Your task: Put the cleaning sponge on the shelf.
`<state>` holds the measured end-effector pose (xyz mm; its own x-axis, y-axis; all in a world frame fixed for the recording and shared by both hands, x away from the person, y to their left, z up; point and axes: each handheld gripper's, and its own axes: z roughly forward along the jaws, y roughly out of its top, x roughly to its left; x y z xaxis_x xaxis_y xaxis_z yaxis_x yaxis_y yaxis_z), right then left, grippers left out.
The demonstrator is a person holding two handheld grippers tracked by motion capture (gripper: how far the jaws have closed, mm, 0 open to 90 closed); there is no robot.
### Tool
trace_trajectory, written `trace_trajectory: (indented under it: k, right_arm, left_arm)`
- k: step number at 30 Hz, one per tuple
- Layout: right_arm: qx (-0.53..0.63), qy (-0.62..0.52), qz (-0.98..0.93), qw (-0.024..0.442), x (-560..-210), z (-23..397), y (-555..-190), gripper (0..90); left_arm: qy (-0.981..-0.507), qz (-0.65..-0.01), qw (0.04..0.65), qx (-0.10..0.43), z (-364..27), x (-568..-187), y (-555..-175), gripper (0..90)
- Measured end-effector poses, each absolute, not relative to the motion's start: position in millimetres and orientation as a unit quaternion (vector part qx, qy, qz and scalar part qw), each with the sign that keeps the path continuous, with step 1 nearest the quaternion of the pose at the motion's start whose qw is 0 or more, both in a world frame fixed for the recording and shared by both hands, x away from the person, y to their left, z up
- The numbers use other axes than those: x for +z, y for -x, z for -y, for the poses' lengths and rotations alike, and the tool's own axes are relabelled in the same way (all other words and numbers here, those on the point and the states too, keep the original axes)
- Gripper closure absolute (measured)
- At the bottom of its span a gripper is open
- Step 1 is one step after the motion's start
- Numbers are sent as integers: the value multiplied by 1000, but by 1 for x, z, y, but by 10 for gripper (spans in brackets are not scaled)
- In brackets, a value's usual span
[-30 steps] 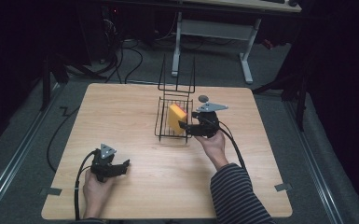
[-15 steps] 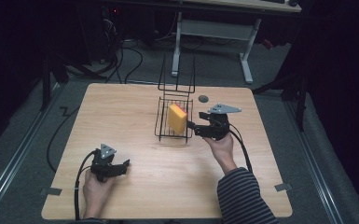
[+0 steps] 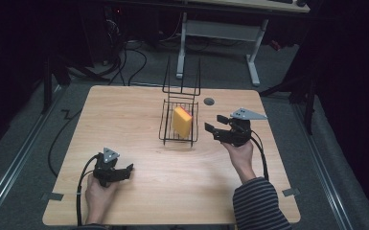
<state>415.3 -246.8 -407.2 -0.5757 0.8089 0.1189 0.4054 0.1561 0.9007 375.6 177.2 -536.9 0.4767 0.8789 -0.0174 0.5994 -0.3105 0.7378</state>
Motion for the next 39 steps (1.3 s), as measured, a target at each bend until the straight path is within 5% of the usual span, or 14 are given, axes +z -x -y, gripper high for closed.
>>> trace_trajectory:
  k: [39]
  right_arm:
    - [505, -438, -710, 222, -400, 297, -374, 370]
  left_arm:
    - [-785, -471, 350, 200, -177, -537, -376, 216]
